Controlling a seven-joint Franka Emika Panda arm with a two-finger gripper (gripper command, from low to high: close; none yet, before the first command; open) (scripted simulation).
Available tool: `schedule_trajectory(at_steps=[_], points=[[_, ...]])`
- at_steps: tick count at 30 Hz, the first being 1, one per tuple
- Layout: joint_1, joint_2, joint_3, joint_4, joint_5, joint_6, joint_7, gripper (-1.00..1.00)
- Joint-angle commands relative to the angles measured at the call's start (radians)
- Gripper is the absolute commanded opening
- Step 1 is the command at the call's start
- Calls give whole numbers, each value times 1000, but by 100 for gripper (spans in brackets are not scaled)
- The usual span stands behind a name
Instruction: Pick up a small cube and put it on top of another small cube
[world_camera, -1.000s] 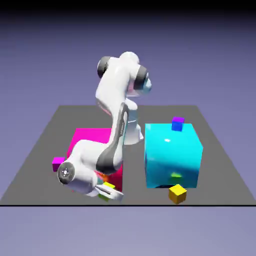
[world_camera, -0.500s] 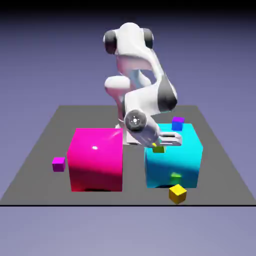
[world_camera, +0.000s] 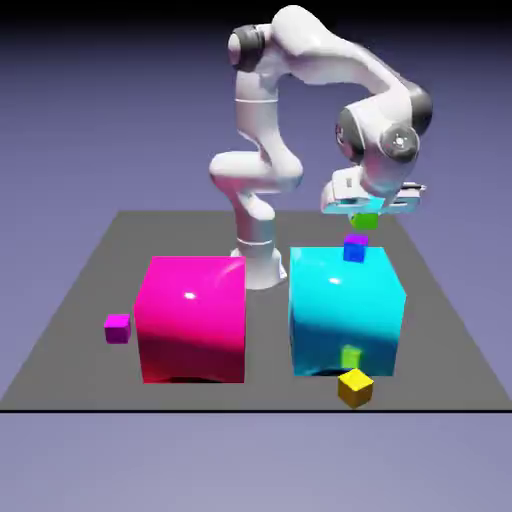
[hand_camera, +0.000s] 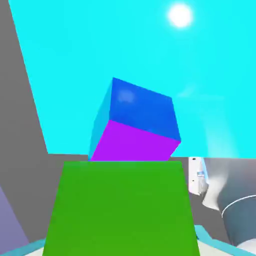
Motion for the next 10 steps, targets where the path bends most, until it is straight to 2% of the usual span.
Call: schedule_trajectory(at_steps=[1,2,3,10], points=[[2,-8,4,-36,4,29,-6,-100],[3,-9,4,-44,6,35,-8,-100],[3,-9,4,-44,6,35,-8,100],[-16,31,-14,145,-27,-117,25,100]])
